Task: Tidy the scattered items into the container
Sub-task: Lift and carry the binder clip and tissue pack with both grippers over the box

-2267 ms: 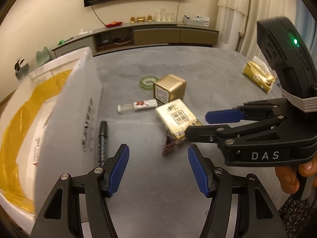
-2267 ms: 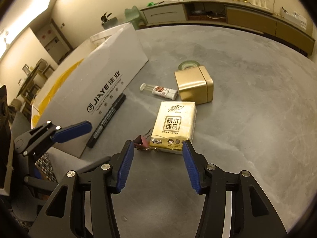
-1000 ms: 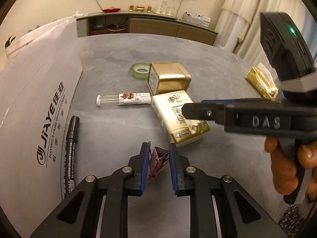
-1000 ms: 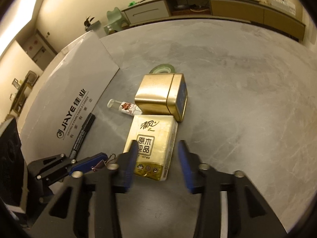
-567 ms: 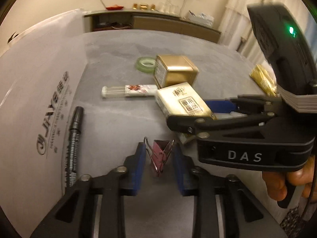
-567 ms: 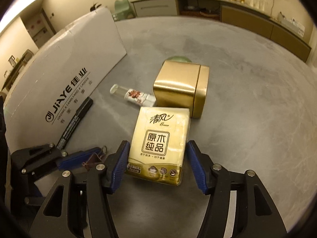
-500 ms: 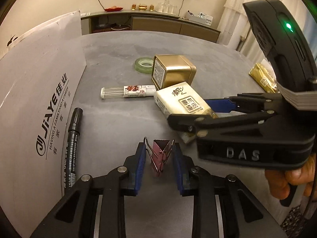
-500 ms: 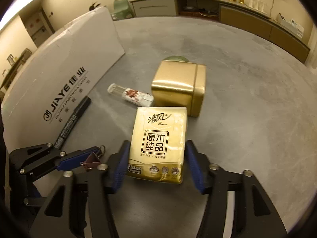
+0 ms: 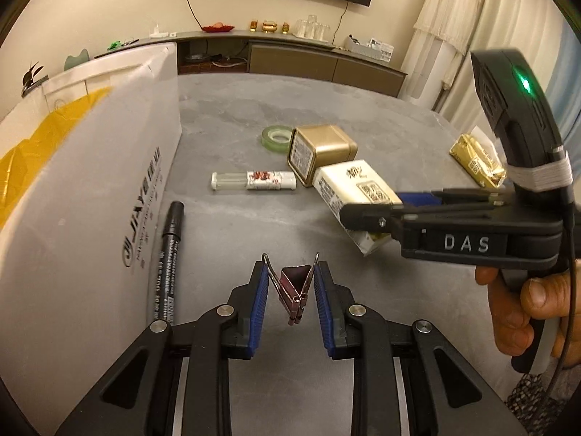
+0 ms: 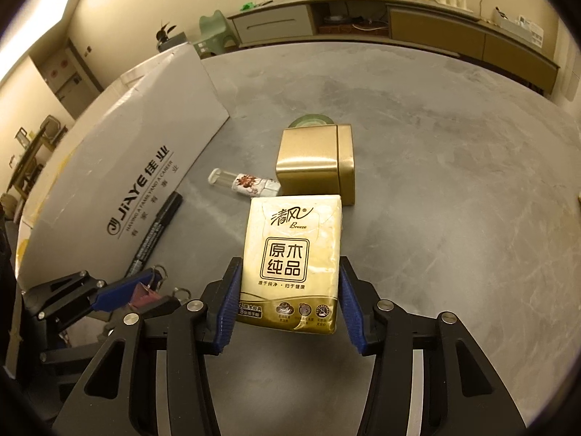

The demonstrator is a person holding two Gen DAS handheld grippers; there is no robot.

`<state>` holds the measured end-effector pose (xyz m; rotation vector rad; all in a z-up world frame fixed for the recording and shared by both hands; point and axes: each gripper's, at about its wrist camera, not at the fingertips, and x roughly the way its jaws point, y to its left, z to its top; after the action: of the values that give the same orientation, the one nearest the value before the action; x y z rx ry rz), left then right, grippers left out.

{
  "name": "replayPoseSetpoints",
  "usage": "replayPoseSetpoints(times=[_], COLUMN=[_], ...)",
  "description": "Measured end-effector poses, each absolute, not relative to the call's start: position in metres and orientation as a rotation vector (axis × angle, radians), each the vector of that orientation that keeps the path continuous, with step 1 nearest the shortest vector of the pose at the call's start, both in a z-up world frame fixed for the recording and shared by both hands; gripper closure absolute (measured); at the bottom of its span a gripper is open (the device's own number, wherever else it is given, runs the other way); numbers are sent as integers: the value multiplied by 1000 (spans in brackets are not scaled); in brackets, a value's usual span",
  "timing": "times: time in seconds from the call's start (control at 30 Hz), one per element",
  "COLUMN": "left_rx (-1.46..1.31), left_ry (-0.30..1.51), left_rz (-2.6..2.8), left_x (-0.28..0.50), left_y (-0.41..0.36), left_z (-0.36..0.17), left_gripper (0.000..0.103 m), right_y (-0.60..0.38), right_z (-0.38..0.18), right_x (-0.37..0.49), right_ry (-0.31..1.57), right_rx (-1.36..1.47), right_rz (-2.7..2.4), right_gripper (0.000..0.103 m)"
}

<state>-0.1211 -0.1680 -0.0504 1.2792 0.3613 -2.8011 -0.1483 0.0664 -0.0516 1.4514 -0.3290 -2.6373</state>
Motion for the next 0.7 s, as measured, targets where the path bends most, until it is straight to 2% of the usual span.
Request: replayPoseSetpoints(times=[0.3,0.7], left_rx=[1199,1058], left_ry=[369,432], left_rz=[-2854,-2890], left_x=[-101,-70], left_y=[-167,-185], left_z=[-20,22], left_gripper=[76,76], right_y=[63,31], right_z=[-32,3], right_x=[-129,-118], right_ry=[-361,-291], right_rx=[1406,1337], right_rz=[-2663,-2672], right_gripper=[51,51])
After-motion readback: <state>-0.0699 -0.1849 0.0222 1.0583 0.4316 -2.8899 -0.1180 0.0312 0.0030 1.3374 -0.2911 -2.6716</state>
